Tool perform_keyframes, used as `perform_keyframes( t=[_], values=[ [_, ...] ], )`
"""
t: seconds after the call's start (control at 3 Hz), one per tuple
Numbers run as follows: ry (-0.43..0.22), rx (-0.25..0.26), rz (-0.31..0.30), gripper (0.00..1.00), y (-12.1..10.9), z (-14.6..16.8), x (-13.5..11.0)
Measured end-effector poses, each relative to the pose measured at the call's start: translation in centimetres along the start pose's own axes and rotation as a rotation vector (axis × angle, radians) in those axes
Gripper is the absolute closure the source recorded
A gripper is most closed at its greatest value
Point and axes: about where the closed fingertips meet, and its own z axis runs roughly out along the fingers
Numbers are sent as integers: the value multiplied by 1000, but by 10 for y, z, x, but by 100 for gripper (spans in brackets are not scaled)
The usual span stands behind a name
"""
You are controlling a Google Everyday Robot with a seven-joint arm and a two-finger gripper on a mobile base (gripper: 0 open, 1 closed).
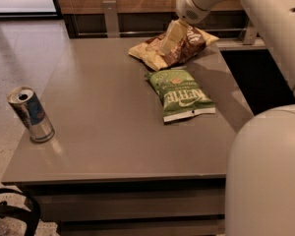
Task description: Move brown chip bag near redbull can
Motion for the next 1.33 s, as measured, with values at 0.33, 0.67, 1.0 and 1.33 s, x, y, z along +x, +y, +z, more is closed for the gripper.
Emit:
perform_keyframes(
  t=[0.33,0.67,1.0,1.33],
  values=[
    [44,-23,7,0,-4,38,14],
    [103,-47,7,0,0,65,31],
    [132,-66,-8,0,3,80,37],
    [151,-96,-40,0,10,93,37]
  ],
)
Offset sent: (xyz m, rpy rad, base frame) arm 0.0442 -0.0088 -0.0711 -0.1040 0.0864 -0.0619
